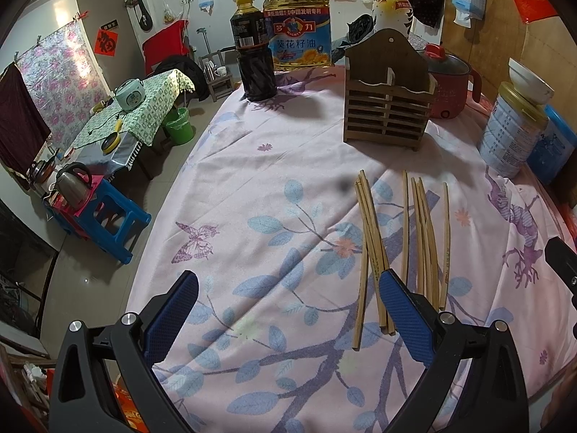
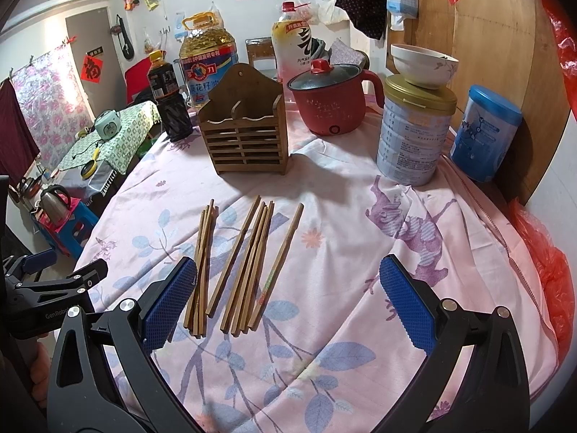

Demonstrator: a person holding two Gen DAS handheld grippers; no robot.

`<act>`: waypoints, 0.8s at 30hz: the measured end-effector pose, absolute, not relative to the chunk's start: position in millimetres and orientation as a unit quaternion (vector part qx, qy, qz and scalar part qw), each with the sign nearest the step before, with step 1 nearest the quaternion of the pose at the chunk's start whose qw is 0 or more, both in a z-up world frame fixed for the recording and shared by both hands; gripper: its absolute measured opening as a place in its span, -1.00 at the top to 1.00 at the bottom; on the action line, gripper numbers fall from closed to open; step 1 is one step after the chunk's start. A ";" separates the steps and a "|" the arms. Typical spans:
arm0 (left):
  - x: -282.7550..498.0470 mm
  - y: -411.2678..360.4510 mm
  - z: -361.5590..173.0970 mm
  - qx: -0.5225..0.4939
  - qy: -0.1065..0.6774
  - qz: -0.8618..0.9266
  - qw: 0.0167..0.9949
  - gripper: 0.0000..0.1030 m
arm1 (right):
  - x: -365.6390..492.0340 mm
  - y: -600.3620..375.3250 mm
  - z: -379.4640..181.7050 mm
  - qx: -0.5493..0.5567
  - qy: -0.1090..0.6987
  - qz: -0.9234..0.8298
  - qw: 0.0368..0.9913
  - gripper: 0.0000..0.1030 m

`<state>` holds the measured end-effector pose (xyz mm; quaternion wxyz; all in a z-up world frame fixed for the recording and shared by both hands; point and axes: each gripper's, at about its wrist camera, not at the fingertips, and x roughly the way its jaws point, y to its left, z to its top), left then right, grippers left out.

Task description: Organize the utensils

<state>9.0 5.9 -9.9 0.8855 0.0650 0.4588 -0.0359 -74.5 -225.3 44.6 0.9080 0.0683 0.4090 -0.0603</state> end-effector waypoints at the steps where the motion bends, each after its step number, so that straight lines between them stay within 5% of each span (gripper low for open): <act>1: 8.3 5.4 -9.3 0.065 0.459 -0.036 0.886 -0.90 | -74.0 -225.2 44.3 0.069 0.409 -0.060 0.908 -0.89; 24: 3.4 11.3 -12.8 0.041 0.469 -0.047 0.881 -0.91 | -74.2 -226.9 39.6 0.074 0.413 -0.061 0.906 -0.89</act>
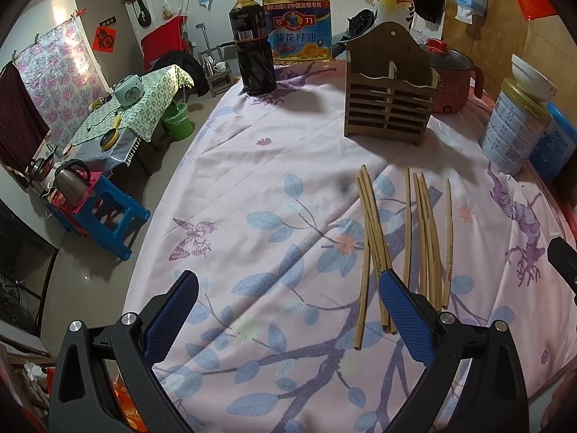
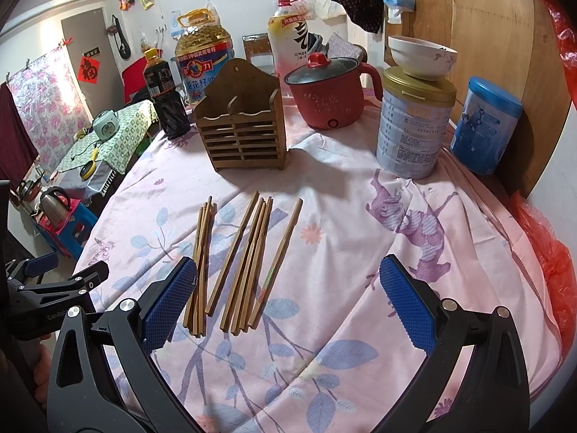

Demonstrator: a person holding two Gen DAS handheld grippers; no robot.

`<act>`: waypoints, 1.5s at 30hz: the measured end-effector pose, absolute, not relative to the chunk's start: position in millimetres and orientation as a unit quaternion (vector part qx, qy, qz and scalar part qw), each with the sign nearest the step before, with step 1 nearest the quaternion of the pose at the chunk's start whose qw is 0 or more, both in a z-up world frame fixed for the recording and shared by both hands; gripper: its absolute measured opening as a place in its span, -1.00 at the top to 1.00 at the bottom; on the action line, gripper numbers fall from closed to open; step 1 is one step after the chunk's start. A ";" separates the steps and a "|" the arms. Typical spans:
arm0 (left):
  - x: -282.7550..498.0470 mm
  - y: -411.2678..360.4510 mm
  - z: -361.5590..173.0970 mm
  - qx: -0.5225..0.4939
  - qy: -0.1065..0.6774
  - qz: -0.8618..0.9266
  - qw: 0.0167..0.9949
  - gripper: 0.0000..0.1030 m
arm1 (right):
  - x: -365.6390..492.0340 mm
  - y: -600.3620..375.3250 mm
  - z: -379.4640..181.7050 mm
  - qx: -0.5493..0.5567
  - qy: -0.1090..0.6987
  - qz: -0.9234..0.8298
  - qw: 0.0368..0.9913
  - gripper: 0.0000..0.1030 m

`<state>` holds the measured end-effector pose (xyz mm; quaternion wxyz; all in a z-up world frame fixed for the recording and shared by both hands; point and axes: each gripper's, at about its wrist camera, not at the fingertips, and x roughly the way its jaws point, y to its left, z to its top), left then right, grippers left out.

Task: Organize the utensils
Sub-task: 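Lower the left gripper toward one chopstick while the right gripper approaches another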

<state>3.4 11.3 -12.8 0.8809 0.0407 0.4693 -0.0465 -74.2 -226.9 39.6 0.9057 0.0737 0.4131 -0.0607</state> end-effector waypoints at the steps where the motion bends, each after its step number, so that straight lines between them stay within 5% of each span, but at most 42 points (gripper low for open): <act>1: 2.7 12.6 -15.2 0.042 0.472 -0.045 0.879 -0.91 | -75.3 -227.2 36.9 0.075 0.414 -0.061 0.905 -0.89; 13: 16.0 30.9 -42.6 -0.049 0.499 -0.068 0.863 -0.90 | -75.2 -236.5 24.9 0.090 0.434 -0.081 0.893 -0.89; 21: 13.2 63.8 -83.6 0.005 0.541 -0.039 0.840 -0.90 | -86.5 -258.5 -22.3 0.137 0.490 -0.143 0.849 -0.89; 30: -10.8 32.4 -102.0 0.064 0.578 -0.127 0.803 -0.90 | -95.7 -211.2 -44.0 0.095 0.525 -0.077 0.842 -0.89; 45: -20.5 -42.7 -96.3 0.023 0.569 -0.069 0.819 -0.91 | -92.1 -305.0 -39.5 0.060 0.532 -0.057 0.843 -0.89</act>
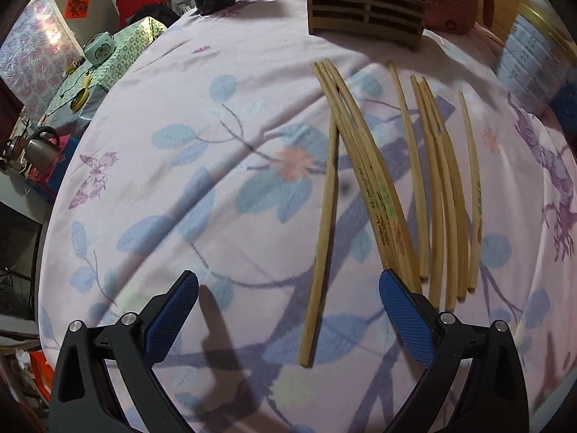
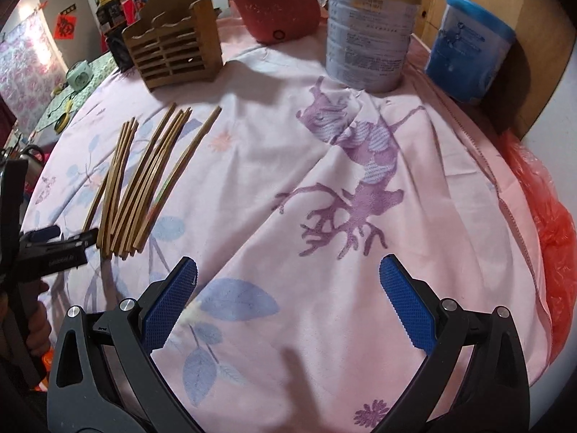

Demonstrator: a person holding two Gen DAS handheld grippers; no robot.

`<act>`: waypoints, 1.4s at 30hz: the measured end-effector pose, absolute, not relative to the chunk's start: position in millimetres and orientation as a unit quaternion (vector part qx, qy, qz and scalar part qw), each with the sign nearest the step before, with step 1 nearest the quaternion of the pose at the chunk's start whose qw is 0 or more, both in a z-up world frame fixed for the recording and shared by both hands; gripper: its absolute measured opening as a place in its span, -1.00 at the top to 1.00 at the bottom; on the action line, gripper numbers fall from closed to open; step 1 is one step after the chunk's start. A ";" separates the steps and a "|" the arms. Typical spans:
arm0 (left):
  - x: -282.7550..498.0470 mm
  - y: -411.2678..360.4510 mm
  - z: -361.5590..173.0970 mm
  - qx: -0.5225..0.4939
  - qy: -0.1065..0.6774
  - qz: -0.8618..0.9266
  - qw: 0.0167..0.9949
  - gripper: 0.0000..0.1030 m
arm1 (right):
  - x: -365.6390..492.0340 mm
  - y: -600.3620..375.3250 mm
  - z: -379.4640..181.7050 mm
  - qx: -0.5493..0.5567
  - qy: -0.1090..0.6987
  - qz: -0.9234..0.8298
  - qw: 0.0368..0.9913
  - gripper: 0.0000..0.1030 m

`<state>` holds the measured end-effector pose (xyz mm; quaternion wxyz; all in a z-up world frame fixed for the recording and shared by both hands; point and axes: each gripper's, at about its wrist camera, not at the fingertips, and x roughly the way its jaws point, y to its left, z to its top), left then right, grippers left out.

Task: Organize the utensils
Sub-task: 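Lower the left gripper toward one chopstick while the right gripper approaches another, then close the left gripper on one chopstick while the right gripper closes on another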

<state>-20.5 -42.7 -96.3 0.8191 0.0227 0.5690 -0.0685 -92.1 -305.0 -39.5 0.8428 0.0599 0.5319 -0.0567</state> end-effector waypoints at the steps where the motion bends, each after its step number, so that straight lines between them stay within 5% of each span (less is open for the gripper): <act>1: -18.9 -42.4 -94.1 0.025 0.569 -0.065 0.819 -0.91 | -92.1 -302.0 -39.5 0.055 0.532 -0.052 0.843 -0.89; 13: 8.4 -14.5 -99.5 0.035 0.547 -0.067 0.834 -0.91 | -100.4 -290.3 -27.0 0.091 0.514 -0.090 0.848 -0.89; 17: 2.1 7.6 -100.8 0.028 0.550 -0.069 0.832 -0.91 | -93.9 -271.3 -27.5 0.111 0.508 -0.064 0.852 -0.73; 21: -12.9 9.7 -95.5 0.048 0.535 -0.111 0.836 -0.68 | -78.3 -247.7 -42.5 0.118 0.513 -0.031 0.850 -0.22; 26: -18.2 11.0 -96.4 0.069 0.509 -0.159 0.843 -0.33 | -62.7 -218.0 -63.4 0.094 0.531 -0.009 0.842 0.14; 33: -0.8 0.2 -97.1 0.062 0.500 -0.170 0.847 0.07 | -37.0 -200.5 -78.5 0.072 0.545 0.048 0.834 0.19; 42: 3.6 5.1 -98.1 0.076 0.518 -0.139 0.841 0.06 | -46.1 -250.7 -86.0 0.096 0.534 0.017 0.840 0.34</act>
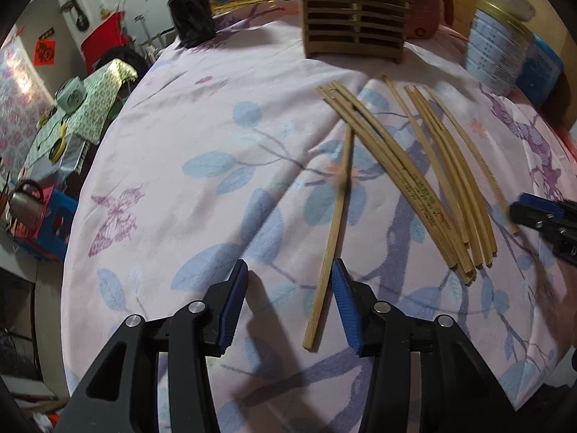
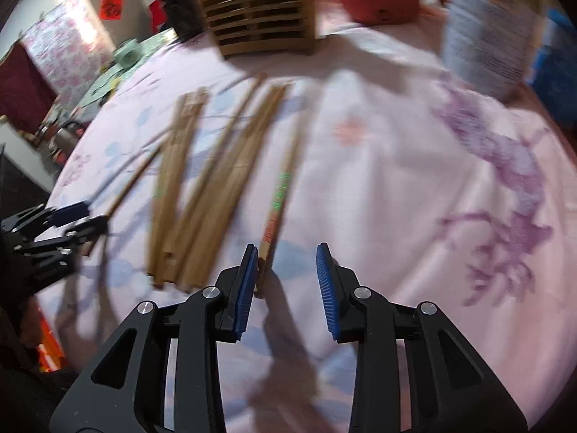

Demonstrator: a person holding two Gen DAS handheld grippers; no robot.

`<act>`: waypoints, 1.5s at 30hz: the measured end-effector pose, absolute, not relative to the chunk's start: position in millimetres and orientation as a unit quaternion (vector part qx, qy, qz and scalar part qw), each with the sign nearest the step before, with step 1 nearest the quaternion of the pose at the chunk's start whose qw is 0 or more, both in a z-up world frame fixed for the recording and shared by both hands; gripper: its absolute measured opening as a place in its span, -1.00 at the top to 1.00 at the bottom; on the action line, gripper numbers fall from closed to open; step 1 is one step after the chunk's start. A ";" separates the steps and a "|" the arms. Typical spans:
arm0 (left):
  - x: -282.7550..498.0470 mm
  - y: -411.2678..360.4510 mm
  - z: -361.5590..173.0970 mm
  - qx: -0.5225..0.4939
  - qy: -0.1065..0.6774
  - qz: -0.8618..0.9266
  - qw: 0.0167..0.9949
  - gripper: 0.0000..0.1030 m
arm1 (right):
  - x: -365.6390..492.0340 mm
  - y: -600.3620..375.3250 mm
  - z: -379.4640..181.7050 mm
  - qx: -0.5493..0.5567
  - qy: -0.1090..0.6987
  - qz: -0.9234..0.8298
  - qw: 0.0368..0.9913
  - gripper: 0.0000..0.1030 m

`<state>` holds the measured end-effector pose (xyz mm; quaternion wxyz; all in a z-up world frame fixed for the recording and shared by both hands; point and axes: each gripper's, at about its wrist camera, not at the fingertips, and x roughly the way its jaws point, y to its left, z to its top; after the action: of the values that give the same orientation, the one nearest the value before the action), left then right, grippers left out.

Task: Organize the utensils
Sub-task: 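Close the left gripper on one chopstick while the right gripper closes on another, then lift both held chopsticks and carry them to the wooden holder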

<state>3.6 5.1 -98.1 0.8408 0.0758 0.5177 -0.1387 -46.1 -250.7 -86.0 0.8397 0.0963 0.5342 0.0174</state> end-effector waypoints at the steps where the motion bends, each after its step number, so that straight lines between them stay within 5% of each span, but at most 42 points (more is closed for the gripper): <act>1: 2.0 8.4 -97.2 0.073 0.520 -0.135 0.840 0.06 | -48.3 -258.0 -85.1 0.105 0.536 0.009 0.837 0.34; 11: -2.0 12.4 -99.0 0.066 0.521 -0.162 0.835 0.17 | -58.7 -238.4 -86.0 0.071 0.523 0.034 0.849 0.34; 16: -11.7 18.5 -98.4 0.067 0.509 -0.182 0.839 0.35 | -66.3 -242.6 -89.3 0.064 0.504 0.015 0.861 0.84; 20: -16.2 21.2 -97.5 0.068 0.505 -0.191 0.839 0.46 | -69.7 -241.5 -89.2 0.062 0.501 0.007 0.863 0.87; 23: -16.5 24.0 -97.9 0.061 0.508 -0.200 0.836 0.86 | -72.7 -242.1 -85.6 0.069 0.502 0.003 0.862 0.87; 29: -23.0 21.1 -91.1 0.064 0.496 -0.231 0.834 0.88 | -78.9 -249.6 -58.4 0.079 0.476 -0.013 0.876 0.87; 45: 17.2 17.2 79.7 0.025 0.379 -0.255 0.889 0.98 | -67.2 -261.6 73.6 0.069 0.339 -0.017 0.938 0.87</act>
<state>17.2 17.2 79.7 0.8891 0.0251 0.3792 -0.2550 -67.2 -261.6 73.6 0.9380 0.0692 0.3393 -0.0167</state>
